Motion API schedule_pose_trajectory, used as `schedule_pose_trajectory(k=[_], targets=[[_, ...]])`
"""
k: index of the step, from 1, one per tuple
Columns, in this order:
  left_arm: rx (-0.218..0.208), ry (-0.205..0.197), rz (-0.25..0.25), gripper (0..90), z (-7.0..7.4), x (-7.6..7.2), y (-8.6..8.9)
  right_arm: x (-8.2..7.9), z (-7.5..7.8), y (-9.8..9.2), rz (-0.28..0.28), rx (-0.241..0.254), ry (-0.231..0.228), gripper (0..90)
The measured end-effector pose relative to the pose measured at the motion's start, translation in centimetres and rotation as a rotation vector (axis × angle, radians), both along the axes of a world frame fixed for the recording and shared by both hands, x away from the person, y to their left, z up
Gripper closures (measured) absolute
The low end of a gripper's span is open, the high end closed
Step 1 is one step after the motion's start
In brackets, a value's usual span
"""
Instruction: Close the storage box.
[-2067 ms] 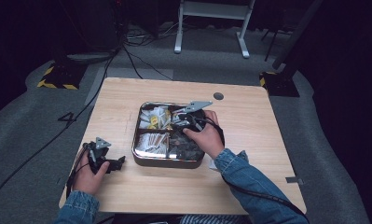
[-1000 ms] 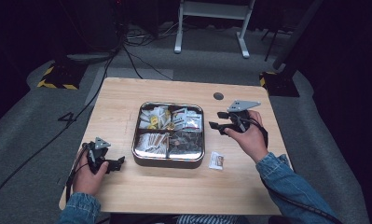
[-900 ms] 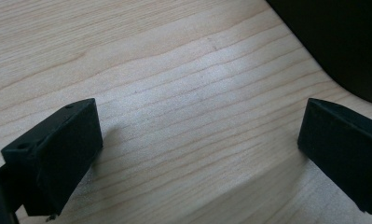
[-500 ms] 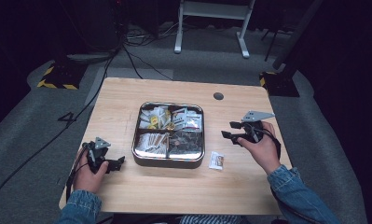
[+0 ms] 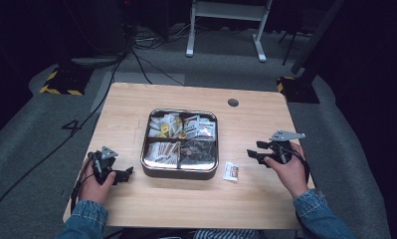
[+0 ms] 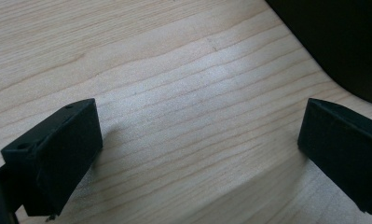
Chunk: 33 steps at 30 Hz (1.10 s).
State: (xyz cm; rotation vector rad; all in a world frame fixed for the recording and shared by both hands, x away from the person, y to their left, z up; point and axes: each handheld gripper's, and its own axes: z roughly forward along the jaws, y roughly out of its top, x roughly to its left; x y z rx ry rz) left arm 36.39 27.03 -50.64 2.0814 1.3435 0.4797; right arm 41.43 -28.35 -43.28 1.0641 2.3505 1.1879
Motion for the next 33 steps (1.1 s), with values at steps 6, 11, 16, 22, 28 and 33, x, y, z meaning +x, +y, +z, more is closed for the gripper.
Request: schedule_pose_trajectory(k=[6,11,16,22,28,33], targets=[[0.000,0.000,0.000,0.1,0.0,0.0,0.0,-0.7,-1.5,-0.9,-0.057,-0.043,-0.024,40.9],[0.000,0.000,0.000,0.0,0.0,0.0,0.0,-1.0,-3.0,-1.5,-0.085,-0.076,-0.017,41.4],[0.000,0.000,0.000,0.0,0.0,0.0,0.0,-1.5,-3.7,-1.7,-0.091,-0.076,0.007,41.1],[0.000,0.000,0.000,0.0,0.0,0.0,0.0,-1.9,-4.4,-2.3,-0.097,-0.083,0.028,40.6],[0.000,0.000,0.000,0.0,0.0,0.0,0.0,-2.4,-5.1,-2.5,-0.070,-0.085,0.057,37.7],[0.000,0.000,0.000,0.0,0.0,0.0,0.0,-2.5,-5.4,-2.4,-0.051,-0.092,0.043,35.6]])
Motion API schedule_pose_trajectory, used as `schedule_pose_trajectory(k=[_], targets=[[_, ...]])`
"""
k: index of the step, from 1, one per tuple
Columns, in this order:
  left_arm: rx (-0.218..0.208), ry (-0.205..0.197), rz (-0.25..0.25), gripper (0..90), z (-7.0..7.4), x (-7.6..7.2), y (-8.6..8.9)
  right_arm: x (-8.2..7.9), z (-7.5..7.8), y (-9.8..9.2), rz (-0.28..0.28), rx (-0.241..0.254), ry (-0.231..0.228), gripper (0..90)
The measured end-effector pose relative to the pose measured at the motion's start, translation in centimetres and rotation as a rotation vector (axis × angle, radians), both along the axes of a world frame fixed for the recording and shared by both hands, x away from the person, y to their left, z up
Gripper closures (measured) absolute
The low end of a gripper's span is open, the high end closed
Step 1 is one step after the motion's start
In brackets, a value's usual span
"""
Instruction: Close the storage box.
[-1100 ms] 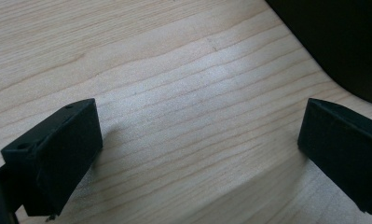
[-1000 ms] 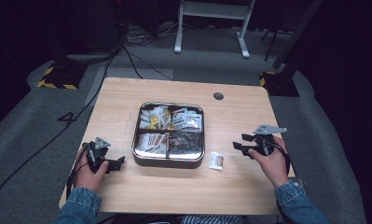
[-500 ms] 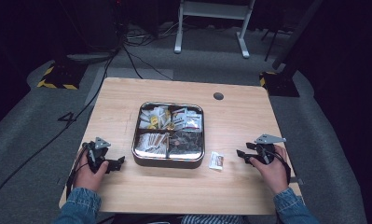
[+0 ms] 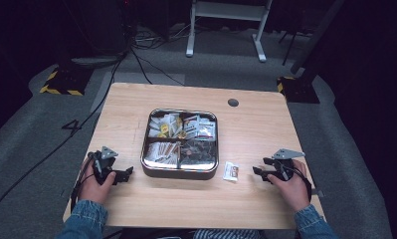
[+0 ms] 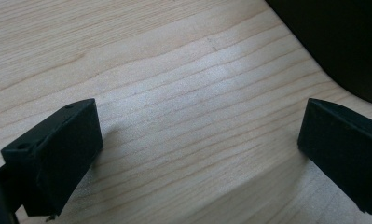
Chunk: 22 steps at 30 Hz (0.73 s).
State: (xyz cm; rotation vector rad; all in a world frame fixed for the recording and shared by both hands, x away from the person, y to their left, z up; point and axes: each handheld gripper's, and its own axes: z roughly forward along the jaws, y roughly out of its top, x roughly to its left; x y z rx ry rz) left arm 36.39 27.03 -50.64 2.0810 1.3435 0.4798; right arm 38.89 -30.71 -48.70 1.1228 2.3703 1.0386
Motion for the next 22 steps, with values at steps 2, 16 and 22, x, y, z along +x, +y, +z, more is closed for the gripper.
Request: schedule_pose_trajectory(k=[2,16,22], targets=[[0.000,0.000,0.000,0.0,0.0,0.0,0.0,0.0,-0.3,0.2,0.013,-0.006,-0.001,34.0],[0.000,0.001,-0.001,0.1,0.0,0.0,0.0,0.0,-1.8,1.0,0.031,-0.017,-0.025,14.3],[0.000,0.000,-0.001,0.1,0.0,0.0,0.0,0.1,-1.8,1.1,0.035,-0.016,-0.024,13.4]])
